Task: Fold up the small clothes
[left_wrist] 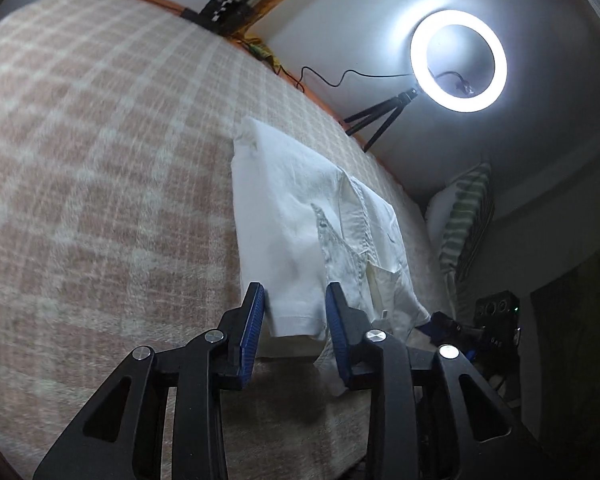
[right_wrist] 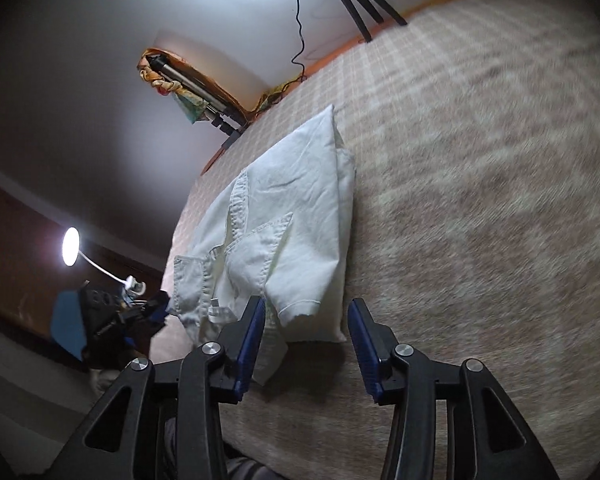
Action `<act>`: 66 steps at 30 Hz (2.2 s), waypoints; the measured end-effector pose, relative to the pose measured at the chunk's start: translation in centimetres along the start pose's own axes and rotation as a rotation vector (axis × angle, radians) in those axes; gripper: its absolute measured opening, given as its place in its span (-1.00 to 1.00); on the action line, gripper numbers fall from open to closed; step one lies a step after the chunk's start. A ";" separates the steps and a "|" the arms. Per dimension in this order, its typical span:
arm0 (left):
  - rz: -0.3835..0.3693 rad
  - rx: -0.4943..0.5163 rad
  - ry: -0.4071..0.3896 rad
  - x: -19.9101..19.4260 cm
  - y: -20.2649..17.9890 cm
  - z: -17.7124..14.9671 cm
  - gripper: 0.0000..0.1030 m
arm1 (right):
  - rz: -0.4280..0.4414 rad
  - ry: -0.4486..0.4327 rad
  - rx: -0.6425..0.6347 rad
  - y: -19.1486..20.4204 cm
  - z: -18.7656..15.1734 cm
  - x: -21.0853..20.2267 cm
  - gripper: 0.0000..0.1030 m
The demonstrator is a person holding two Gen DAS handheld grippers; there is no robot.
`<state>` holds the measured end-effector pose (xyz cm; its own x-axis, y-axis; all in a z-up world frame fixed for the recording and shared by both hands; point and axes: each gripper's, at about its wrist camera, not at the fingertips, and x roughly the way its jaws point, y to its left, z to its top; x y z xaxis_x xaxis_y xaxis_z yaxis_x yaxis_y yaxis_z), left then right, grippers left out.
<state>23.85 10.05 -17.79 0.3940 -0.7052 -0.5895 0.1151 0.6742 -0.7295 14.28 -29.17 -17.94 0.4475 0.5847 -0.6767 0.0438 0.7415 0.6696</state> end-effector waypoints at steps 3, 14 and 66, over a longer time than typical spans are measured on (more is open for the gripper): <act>-0.005 0.009 0.021 0.6 -0.3 -0.4 -0.88 | 0.035 0.027 0.004 0.5 -0.1 1.2 -0.35; 0.142 0.144 0.059 1.2 -1.2 -1.5 -0.93 | -0.017 0.053 -0.008 1.5 -0.6 1.6 -1.00; -0.058 -0.120 0.043 6.2 2.4 5.7 -0.70 | 0.101 0.064 0.050 -1.8 5.3 7.7 -0.57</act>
<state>31.76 8.49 -21.22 0.3502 -0.7530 -0.5571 0.0258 0.6023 -0.7978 22.37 -27.73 -22.77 0.3939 0.6769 -0.6218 0.0467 0.6609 0.7491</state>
